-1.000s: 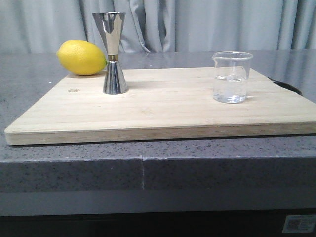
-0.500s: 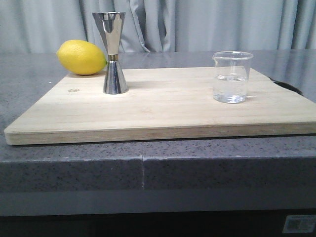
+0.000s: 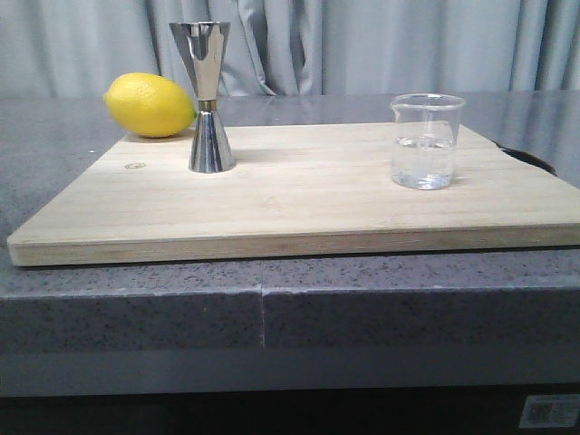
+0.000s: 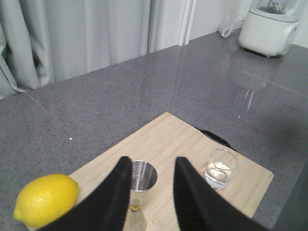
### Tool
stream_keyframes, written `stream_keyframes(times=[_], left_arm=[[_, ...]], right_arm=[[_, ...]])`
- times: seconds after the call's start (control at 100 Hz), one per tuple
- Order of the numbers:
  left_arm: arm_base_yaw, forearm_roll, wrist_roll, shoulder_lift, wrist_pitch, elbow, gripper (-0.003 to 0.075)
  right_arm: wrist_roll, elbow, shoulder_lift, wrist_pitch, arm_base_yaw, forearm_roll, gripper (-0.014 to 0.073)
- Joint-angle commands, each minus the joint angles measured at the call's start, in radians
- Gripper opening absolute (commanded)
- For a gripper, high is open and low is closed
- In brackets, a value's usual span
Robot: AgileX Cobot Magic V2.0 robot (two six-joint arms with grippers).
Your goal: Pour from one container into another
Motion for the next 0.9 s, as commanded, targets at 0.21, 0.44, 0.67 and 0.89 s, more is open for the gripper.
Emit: stream_keyframes(times=[0.21, 0.44, 0.67, 0.89], left_arm=[[-0.006, -0.101, -0.001, -0.007, -0.134, -0.032, 0.0703], [-0.006, -0.126, -0.017, -0.003, -0.084, -0.032, 0.0615], [-0.006, -0.124, 0.147, 0.070, -0.023, -0.032, 0.0599], [-0.006, -0.209, 0.378, 0.249, 0.141, -0.032, 0.0599]], right_arm=[[-0.009, -0.036, 0.065, -0.207, 0.001, -0.006, 0.0658], [-0.009, -0.036, 0.107, -0.237, 0.028, -0.013, 0.0658], [-0.009, -0.036, 0.116, -0.235, 0.043, -0.013, 0.0658], [-0.010, -0.036, 0.117, -0.191, 0.043, -0.030, 0.0658]])
